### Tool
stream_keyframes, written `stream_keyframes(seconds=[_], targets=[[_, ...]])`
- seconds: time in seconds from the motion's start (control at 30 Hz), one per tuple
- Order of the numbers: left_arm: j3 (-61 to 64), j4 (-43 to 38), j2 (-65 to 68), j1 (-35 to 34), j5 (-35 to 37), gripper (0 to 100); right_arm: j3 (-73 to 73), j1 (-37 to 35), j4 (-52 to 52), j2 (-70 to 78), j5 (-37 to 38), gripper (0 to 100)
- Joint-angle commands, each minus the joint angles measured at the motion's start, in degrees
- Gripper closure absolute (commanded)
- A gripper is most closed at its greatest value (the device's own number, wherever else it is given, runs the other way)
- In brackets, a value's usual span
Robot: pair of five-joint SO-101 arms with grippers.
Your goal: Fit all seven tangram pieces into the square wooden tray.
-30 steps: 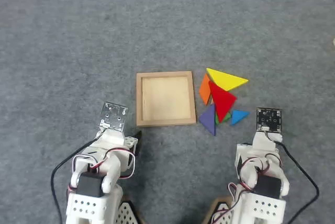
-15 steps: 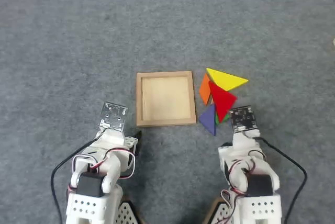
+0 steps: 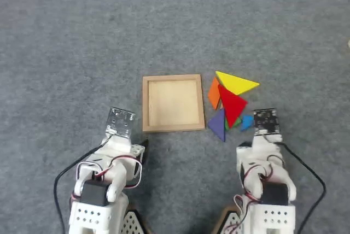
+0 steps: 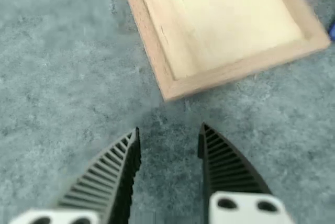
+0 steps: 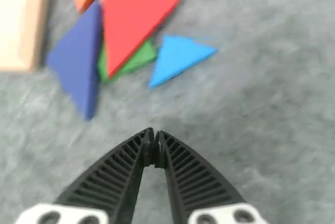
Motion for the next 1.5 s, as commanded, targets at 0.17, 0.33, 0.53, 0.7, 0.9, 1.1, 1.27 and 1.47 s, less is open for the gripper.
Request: stream_keyframes(seconds=[0.17,0.33,0.53,0.7,0.9,1.1,1.27,1.47], targets=[[-0.48,0.97,-0.88,-30.86,10.81,82,1.14,6.90,-6.37,0.22,19.16,99.0],[-0.48,0.88,-0.88,-46.77,15.21,82,1.14,6.73,-8.48,0.22,21.71,99.0],[-0.48,0.88,-0.88,-48.44,15.30,82,-5.98,6.55,-11.91,0.92,20.48,94.2],[-0.48,0.88,-0.88,-48.44,15.30,82,-25.23,6.20,-4.09,6.37,15.30,93.7],[-0.48,0.88,-0.88,-48.44,15.30,82,-45.10,-6.64,1.63,39.08,14.77,93.4],[-0.48,0.88,-0.88,-48.44,15.30,82,-61.98,-10.95,-3.91,77.93,14.68,93.1],[-0.48,0.88,-0.88,-48.44,15.30,82,-73.14,-11.30,-5.23,98.86,12.92,85.7],[-0.48,0.88,-0.88,-48.44,15.30,82,-76.66,-10.51,-6.29,105.71,6.15,75.7]])
